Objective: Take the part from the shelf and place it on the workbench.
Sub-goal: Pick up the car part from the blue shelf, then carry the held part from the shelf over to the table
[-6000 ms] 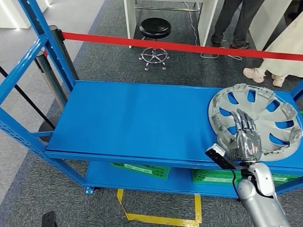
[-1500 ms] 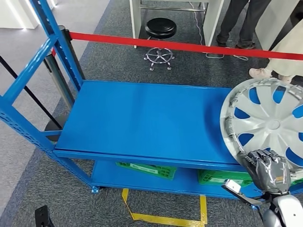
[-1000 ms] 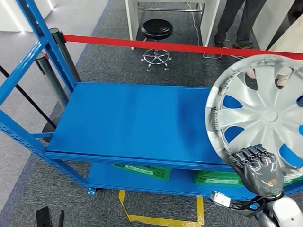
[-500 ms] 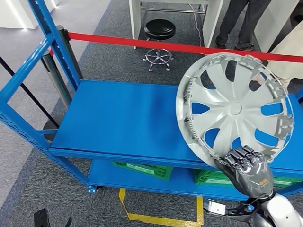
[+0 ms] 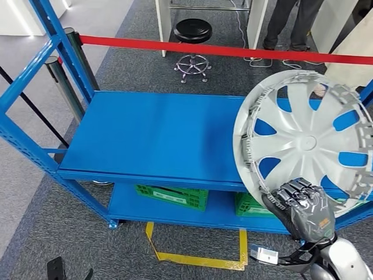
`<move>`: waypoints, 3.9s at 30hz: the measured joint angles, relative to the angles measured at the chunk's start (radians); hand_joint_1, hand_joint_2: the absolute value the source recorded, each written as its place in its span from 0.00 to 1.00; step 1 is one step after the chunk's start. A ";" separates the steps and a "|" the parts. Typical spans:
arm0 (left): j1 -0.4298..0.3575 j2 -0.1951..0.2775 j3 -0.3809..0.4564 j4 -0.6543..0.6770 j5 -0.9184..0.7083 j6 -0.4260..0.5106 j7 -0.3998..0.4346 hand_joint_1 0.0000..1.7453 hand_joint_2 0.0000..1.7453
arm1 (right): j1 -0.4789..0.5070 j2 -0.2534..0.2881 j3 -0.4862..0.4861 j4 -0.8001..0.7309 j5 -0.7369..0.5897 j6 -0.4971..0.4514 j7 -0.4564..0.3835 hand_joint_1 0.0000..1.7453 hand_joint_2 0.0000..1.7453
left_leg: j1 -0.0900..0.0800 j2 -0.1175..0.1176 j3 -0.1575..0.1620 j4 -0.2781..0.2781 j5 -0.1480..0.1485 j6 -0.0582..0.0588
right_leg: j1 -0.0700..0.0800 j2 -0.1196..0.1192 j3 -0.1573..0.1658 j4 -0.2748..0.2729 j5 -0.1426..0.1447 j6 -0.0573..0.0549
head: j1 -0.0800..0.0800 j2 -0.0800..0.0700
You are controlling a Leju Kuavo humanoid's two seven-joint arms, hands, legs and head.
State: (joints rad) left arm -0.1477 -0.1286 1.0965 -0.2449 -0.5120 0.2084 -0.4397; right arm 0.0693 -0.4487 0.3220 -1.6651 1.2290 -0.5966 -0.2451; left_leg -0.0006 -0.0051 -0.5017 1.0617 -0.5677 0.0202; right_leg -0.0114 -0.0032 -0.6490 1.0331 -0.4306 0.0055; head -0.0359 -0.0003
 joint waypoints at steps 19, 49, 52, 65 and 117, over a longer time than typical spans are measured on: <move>-0.026 -0.007 -0.040 0.000 -0.021 0.039 0.005 0.00 1.00 | 0.212 -0.062 -0.061 -0.119 -0.011 -0.074 0.047 1.00 1.00 | -0.009 0.008 -0.147 -0.038 0.168 -0.001 | -0.010 0.003 0.190 -0.045 -0.139 0.041 | 0.009 0.000; -0.023 -0.006 -0.050 0.000 -0.018 0.041 0.011 0.00 1.00 | 0.246 -0.098 -0.073 -0.120 -0.033 -0.074 0.065 1.00 1.00 | -0.018 0.011 -0.137 -0.045 0.159 0.012 | 0.001 0.002 0.213 -0.040 -0.144 0.033 | 0.011 0.000; -0.024 -0.004 -0.050 0.000 -0.017 0.036 0.007 0.00 1.00 | 0.248 -0.099 -0.074 -0.119 -0.035 -0.074 0.068 1.00 1.00 | -0.017 0.009 -0.151 -0.038 0.166 -0.002 | 0.000 0.000 0.202 -0.065 -0.142 0.013 | 0.011 0.000; -0.031 -0.001 -0.050 0.000 0.020 0.017 0.006 0.00 1.00 | 0.299 -0.104 -0.090 -0.126 -0.090 -0.071 0.078 1.00 1.00 | -0.014 0.003 0.045 -0.072 0.019 0.004 | 0.003 -0.005 0.042 -0.019 -0.017 0.011 | 0.006 0.000; -0.003 -0.005 -0.050 0.000 0.073 0.038 -0.025 0.00 1.00 | 0.300 -0.004 -0.144 -0.136 -0.248 -0.025 -0.023 1.00 1.00 | -0.005 0.019 -0.122 0.147 -0.045 -0.023 | -0.003 0.000 0.084 -0.027 -0.053 -0.010 | 0.027 0.000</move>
State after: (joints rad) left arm -0.1505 -0.1339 1.0464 -0.2449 -0.4391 0.2463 -0.4652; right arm 0.3696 -0.4531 0.1778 -1.8016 0.9806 -0.6212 -0.2679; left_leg -0.0055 0.0134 -0.6242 1.2090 -0.6130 -0.0032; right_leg -0.0141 -0.0034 -0.5654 1.0058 -0.4833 -0.0042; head -0.0090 -0.0004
